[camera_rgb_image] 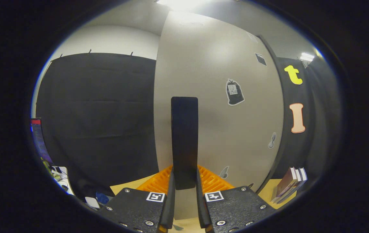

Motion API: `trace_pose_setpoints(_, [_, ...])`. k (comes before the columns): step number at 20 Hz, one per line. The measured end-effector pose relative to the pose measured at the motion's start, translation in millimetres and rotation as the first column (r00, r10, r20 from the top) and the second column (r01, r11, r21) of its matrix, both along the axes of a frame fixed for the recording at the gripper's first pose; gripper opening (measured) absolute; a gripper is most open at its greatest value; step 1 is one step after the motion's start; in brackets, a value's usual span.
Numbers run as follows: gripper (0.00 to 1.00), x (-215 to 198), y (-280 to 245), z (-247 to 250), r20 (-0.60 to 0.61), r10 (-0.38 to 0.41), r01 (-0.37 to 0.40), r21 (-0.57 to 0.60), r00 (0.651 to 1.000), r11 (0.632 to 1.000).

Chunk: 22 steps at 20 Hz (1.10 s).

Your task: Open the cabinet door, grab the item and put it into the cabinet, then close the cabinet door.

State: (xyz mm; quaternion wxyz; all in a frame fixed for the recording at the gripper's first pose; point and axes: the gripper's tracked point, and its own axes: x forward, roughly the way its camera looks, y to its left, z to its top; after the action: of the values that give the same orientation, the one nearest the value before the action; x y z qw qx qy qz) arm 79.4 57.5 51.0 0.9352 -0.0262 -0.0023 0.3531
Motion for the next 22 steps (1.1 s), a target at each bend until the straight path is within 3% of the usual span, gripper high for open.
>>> trace_pose_setpoints(8, [0.3, -11, -24, -1, 0.018, 0.025, -0.025, -0.004, 1.0, 1.0])
trace_pose_setpoints(22, [0.33, -30, -110, -2, -0.004, -0.136, 0.136, 0.047, 0.991, 0.99])
